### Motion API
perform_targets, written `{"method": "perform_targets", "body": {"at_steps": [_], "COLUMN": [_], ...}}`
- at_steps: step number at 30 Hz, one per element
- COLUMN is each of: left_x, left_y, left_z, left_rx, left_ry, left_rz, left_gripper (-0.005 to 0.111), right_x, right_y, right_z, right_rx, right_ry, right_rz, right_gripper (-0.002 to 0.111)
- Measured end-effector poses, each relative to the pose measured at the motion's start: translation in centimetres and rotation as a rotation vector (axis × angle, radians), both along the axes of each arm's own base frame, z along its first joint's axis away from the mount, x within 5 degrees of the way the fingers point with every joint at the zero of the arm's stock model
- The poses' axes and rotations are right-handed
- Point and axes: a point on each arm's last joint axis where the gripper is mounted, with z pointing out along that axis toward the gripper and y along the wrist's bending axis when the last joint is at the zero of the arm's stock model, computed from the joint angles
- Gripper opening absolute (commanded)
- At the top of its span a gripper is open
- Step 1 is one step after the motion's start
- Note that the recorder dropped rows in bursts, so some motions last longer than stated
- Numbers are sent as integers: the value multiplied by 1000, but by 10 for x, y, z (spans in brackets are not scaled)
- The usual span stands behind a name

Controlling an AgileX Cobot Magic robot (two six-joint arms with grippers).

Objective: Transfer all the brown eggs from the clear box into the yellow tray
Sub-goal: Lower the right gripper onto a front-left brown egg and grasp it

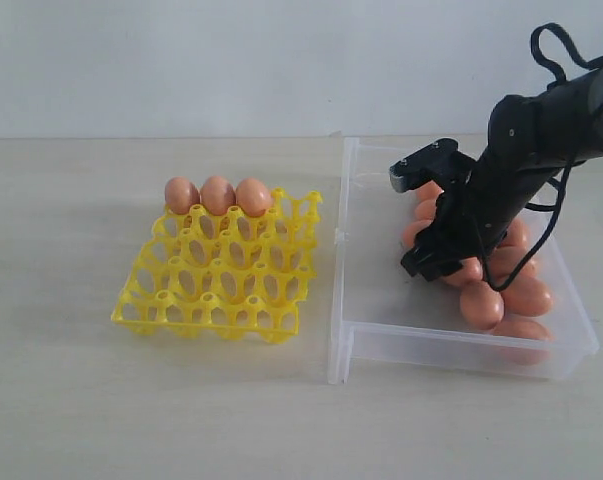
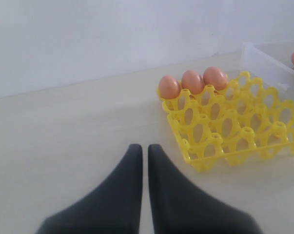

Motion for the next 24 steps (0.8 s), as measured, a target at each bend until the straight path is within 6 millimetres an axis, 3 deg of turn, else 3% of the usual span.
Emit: {"method": "perform_targets", "body": {"at_steps": [1, 2, 13, 24], "left_x": [0, 0, 0, 0], "left_y": [0, 0, 0, 0], "left_z": [0, 0, 0, 0], "left_rx": [0, 0, 0, 0], "left_ry": [0, 0, 0, 0], "left_rz": [0, 0, 0, 0], "left_gripper": [4, 4, 4, 4], "right_x": [0, 0, 6, 4], "right_y": [0, 0, 1, 3], "right_z": [0, 0, 4, 41], "right_rx": [0, 0, 56, 152], "right_ry": [0, 0, -53, -123], "right_rz": [2, 2, -114, -192], "right_gripper": [1, 0, 0, 0]}}
